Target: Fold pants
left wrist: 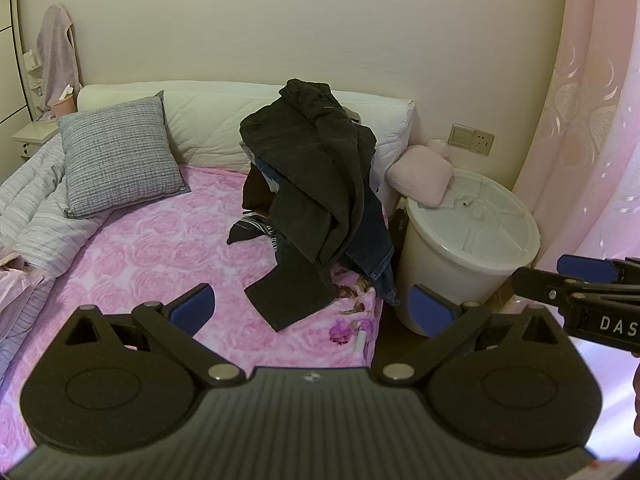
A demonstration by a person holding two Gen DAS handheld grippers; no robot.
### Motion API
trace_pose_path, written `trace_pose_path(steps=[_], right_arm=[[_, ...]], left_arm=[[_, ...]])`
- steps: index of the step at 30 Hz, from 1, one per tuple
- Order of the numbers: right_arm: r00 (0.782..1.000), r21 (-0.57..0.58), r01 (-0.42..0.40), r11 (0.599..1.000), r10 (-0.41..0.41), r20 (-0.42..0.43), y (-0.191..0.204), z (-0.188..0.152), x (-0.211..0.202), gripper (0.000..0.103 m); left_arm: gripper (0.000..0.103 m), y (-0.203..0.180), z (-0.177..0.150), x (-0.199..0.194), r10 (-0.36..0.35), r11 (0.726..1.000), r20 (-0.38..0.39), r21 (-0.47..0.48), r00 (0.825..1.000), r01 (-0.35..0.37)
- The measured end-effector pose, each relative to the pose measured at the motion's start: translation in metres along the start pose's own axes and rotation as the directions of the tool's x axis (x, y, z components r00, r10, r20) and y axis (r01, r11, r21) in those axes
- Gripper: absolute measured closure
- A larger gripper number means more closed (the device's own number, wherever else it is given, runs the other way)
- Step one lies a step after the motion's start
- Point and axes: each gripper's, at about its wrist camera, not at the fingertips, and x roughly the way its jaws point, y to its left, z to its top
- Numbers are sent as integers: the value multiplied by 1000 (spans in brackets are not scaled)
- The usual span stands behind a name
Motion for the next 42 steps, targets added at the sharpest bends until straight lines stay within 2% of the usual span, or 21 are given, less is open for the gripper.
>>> trace_pose_path(steps=[42], right_arm=[[1000, -14, 18, 1000, -18, -12, 10, 3, 18, 41]], left_arm=[[1, 18, 5, 11, -15, 1000, 2, 8, 1000, 15]])
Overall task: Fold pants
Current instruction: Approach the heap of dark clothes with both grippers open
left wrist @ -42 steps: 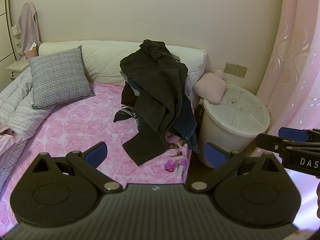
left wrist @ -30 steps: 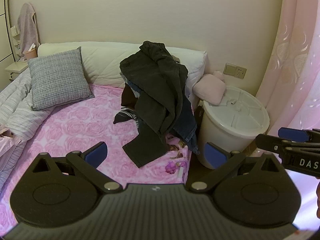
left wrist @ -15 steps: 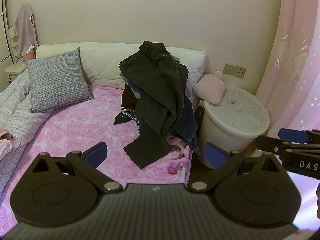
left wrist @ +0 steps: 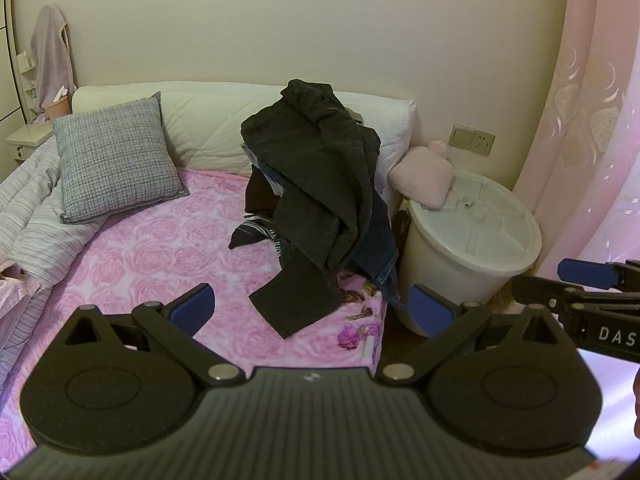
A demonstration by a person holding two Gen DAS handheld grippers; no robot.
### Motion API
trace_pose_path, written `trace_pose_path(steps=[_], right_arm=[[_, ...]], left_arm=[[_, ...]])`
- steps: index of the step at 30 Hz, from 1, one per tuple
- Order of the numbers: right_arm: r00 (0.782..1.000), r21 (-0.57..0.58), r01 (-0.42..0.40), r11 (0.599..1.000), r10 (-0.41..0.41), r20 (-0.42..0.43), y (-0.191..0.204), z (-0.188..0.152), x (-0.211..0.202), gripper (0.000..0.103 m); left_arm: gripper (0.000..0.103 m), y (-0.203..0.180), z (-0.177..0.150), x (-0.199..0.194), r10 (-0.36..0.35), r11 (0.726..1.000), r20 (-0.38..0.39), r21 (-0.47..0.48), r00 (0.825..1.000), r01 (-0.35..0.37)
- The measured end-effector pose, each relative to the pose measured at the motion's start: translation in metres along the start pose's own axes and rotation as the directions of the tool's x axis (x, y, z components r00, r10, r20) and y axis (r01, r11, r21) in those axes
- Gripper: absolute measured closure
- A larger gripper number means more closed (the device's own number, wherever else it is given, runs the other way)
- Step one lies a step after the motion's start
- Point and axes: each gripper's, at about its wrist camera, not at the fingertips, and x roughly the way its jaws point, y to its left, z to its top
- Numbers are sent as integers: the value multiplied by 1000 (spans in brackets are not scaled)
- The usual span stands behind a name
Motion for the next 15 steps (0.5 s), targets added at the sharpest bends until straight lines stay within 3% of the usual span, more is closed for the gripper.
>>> trace_pose_path(steps=[15], right_arm=[[1000, 17, 20, 1000, -20, -16, -2, 3, 12, 41]], left_arm=[[1, 5, 11, 21, -8, 1000, -23, 1, 1000, 8]])
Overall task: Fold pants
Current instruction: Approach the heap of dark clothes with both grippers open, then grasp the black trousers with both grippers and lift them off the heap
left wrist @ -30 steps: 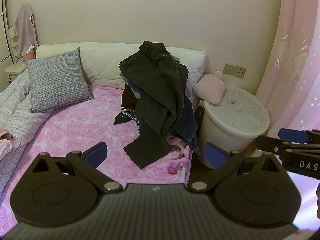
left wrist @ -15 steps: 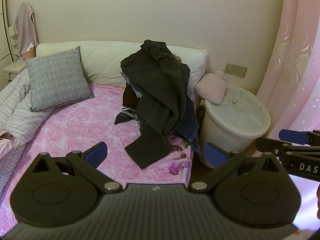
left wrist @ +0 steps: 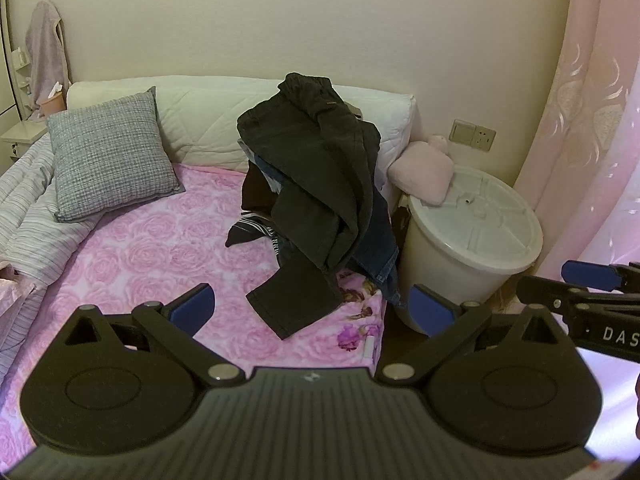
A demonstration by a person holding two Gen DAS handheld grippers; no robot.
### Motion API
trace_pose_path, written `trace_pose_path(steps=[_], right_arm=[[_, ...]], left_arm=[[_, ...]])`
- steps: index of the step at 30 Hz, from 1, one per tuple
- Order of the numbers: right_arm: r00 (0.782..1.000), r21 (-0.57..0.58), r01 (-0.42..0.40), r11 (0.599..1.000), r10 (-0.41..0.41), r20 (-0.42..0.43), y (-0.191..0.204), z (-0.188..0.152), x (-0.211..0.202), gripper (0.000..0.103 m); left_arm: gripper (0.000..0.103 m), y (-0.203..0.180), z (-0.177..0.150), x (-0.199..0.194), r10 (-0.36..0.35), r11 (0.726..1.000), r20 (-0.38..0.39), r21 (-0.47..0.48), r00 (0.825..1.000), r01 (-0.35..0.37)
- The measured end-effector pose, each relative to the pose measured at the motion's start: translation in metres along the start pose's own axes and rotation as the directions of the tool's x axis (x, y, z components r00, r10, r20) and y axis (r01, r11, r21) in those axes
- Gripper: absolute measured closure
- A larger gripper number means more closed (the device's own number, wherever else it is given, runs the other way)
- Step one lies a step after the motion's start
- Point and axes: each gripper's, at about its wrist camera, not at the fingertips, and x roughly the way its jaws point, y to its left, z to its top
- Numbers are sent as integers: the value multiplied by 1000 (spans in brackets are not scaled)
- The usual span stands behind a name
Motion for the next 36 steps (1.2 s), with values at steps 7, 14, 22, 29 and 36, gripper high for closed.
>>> trace_pose_path(steps=[7, 14, 22, 29, 36], right_arm=[[1000, 0, 0, 1000, 0, -10, -3, 7, 8, 41], [1000, -4, -6, 1000, 6, -23, -8, 15, 25, 41], [998, -11, -27, 1000, 26, -52, -21, 31, 60, 41], [996, -14, -32, 999, 30, -78, -50, 50, 103, 41], [991, 22, -36, 999, 38, -128, -98, 82, 157, 41]], left_arm=[[1, 1, 6, 12, 0, 1000, -12, -6, 1000, 0], [1, 6, 17, 29, 7, 1000, -30, -25, 1000, -8], [1, 10, 33, 65, 21, 998, -59, -62, 998, -25], [1, 3, 50, 113, 14, 996, -78, -90, 997, -21], [1, -11, 73, 182, 22, 992, -108, -118, 994, -35]])
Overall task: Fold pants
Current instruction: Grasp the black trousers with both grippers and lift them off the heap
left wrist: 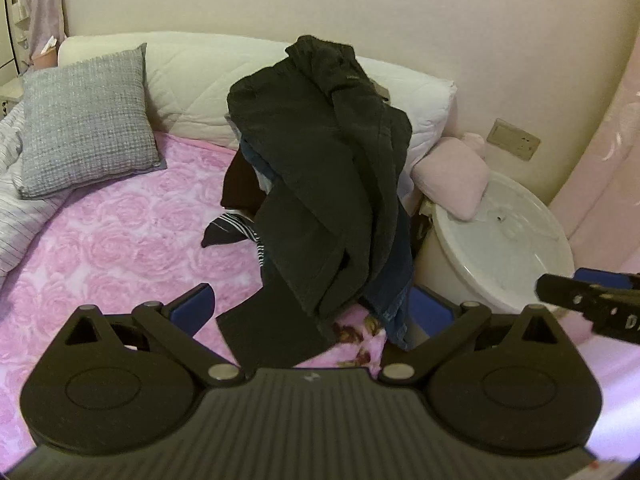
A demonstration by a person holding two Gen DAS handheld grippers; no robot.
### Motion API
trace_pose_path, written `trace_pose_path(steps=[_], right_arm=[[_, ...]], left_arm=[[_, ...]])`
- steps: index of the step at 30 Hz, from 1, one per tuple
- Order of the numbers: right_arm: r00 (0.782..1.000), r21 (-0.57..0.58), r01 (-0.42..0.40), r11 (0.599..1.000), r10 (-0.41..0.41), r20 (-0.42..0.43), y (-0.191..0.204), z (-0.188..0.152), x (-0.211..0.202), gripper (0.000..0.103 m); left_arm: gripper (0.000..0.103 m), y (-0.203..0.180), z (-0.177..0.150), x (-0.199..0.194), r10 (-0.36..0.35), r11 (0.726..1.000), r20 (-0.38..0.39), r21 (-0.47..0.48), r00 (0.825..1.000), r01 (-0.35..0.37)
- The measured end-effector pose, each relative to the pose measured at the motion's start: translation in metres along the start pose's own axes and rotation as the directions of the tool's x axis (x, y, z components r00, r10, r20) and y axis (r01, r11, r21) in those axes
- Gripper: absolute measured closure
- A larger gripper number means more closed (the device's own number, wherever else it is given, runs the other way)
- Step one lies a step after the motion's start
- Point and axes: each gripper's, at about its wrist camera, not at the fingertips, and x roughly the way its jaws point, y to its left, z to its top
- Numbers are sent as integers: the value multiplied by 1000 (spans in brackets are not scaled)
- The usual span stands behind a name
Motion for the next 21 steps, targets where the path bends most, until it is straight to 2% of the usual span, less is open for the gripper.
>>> trace_pose_path(steps=[8, 15, 21], right_arm=[[999, 18, 14, 1000, -13, -33, -52, 45, 42, 41], [998, 31, 32, 999, -30, -58, -90, 77, 72, 41], [996, 9, 46, 999, -45, -73, -107, 97, 94, 41]], left_arm=[[1, -23, 21, 76, 10, 1000, -23, -16, 1000, -11], [1, -40, 27, 134, -26, 999, -33, -26, 999, 25], [1, -43, 25, 180, -30, 995, -49, -92, 998, 26]])
